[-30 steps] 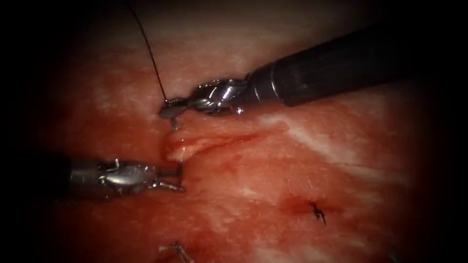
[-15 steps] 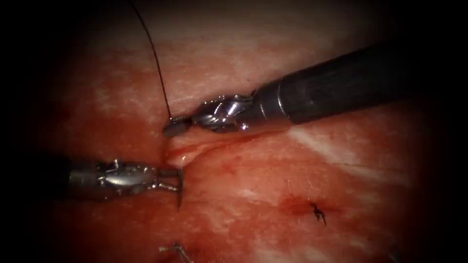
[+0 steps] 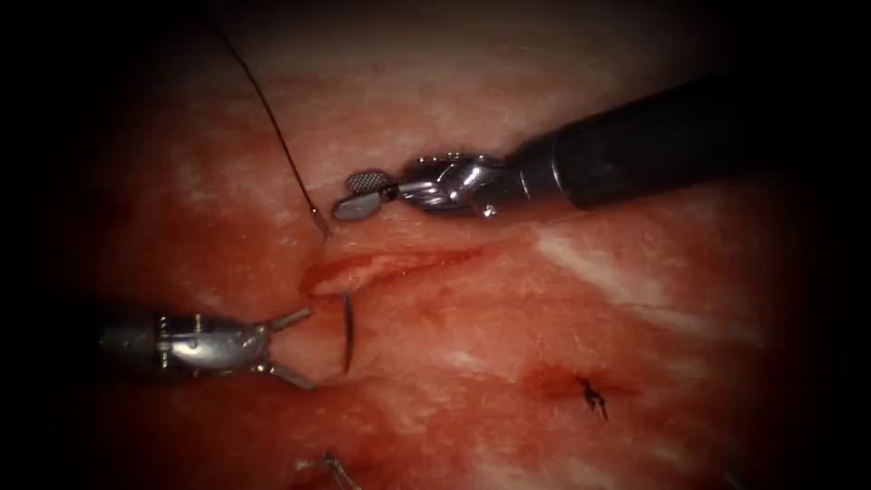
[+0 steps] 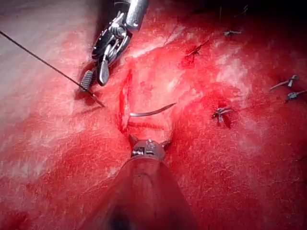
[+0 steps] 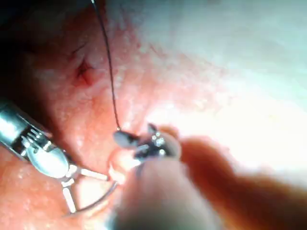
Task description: Wound Closure
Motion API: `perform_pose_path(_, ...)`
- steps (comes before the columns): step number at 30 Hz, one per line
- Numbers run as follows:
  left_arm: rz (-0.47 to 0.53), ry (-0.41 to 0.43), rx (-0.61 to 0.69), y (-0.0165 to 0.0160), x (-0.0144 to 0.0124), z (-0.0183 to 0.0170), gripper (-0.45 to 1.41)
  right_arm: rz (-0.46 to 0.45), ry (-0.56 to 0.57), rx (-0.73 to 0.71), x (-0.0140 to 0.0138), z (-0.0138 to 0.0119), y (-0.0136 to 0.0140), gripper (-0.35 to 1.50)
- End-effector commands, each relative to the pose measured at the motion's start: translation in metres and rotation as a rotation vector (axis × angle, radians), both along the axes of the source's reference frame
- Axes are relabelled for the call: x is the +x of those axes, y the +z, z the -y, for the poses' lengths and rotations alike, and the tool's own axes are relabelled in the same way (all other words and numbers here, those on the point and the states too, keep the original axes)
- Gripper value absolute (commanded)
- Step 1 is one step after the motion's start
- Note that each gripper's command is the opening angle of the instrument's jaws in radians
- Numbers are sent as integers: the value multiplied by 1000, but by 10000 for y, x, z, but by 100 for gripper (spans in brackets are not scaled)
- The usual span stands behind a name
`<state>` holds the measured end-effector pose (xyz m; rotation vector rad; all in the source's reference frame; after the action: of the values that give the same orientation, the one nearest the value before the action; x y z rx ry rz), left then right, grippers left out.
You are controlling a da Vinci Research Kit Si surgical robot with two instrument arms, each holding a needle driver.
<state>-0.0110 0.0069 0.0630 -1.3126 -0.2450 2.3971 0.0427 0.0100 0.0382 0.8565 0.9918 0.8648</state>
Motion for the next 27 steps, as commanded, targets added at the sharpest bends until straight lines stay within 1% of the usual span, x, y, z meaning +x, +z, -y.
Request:
perform_pose_path(1, -14, 1, -14, 5, -6, 7, 76, 8, 3, -18, -1, 0, 8, 103)
perform_pose_path(5, -46, 12, -103, 2, -8, 7, 76, 11, 12, -45, -6, -3, 12, 98)
perform_pose_path(7, -52, 20, -157, 1, -9, 9, 69, 16, 16, -48, -7, -3, 13, 96)
perform_pose_path(10, -54, 20, -240, -2, -9, 11, 54, 18, 17, -54, -7, -2, 15, 93)
perform_pose_path(13, -35, 18, -335, -5, -13, 11, 42, 17, 15, -66, -7, -3, 16, 89)
perform_pose_path(17, 2, -26, -400, -12, -17, 7, 41, 24, 20, -81, -9, -3, 18, 88)
perform_pose_path(22, 30, -82, -445, -18, -21, -8, 41, 27, 21, -91, -9, -2, 22, 88)
perform_pose_path(27, 66, -105, -458, -23, -30, -15, 49, 28, 21, -92, -9, -1, 23, 86)
